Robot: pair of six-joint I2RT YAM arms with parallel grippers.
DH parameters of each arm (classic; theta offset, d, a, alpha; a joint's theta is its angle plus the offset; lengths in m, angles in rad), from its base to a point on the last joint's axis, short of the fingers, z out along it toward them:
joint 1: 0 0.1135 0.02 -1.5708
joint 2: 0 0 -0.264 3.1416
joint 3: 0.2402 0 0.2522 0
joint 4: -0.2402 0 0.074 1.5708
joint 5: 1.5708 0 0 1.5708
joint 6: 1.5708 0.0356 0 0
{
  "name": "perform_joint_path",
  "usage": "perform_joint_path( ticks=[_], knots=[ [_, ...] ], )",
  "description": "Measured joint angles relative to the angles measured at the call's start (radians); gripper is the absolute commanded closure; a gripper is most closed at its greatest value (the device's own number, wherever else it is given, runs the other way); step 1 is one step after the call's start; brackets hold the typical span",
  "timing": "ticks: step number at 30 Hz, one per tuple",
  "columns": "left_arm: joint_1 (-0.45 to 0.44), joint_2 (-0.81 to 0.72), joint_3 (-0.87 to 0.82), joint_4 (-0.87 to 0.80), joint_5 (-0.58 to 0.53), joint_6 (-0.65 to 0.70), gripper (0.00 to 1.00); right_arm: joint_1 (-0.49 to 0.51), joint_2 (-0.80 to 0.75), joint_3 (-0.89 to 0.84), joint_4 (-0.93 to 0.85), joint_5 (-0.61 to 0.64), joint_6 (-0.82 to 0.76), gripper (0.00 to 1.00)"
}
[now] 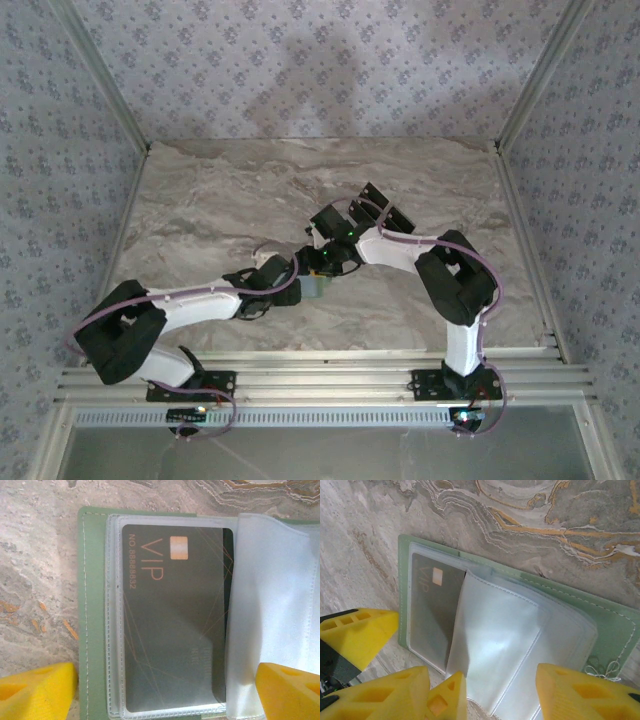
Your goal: Put the credit cards into the card holder
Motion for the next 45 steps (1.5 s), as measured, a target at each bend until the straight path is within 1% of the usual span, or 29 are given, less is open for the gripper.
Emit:
perform_joint_path(
  ticks=[9, 15, 19, 23, 28, 31, 41, 45],
  knots=[
    [0.0, 0.0, 0.0, 0.0, 0.0, 0.0, 0.07, 0.008, 0.05, 0.0, 0.035, -0.004, 0.014, 0.4],
    [0.0, 0.0, 0.0, 0.0, 0.0, 0.0, 0.07, 0.009, 0.054, 0.0, 0.056, -0.01, 0.019, 0.4],
    [0.0, -0.008, 0.0, -0.006, 0.0, 0.0, 0.05, 0.009, 0.055, 0.0, 0.065, -0.019, 0.03, 0.4],
    [0.0, -0.058, 0.0, -0.042, -0.006, 0.0, 0.03, 0.009, 0.058, 0.0, 0.078, -0.031, 0.047, 0.4],
    [0.0, -0.157, 0.0, -0.081, -0.032, 0.0, 0.02, 0.009, 0.059, 0.0, 0.104, -0.049, 0.077, 0.4],
    [0.0, -0.185, 0.0, -0.096, -0.046, 0.0, 0.02, 0.009, 0.059, 0.0, 0.118, -0.059, 0.093, 0.4],
    [0.0, -0.188, 0.0, -0.108, -0.052, 0.0, 0.02, 0.009, 0.069, 0.0, 0.138, -0.08, 0.114, 0.4],
    [0.0, -0.156, 0.0, -0.095, -0.041, 0.002, 0.03, 0.01, 0.085, 0.0, 0.149, -0.085, 0.118, 0.4]
  ],
)
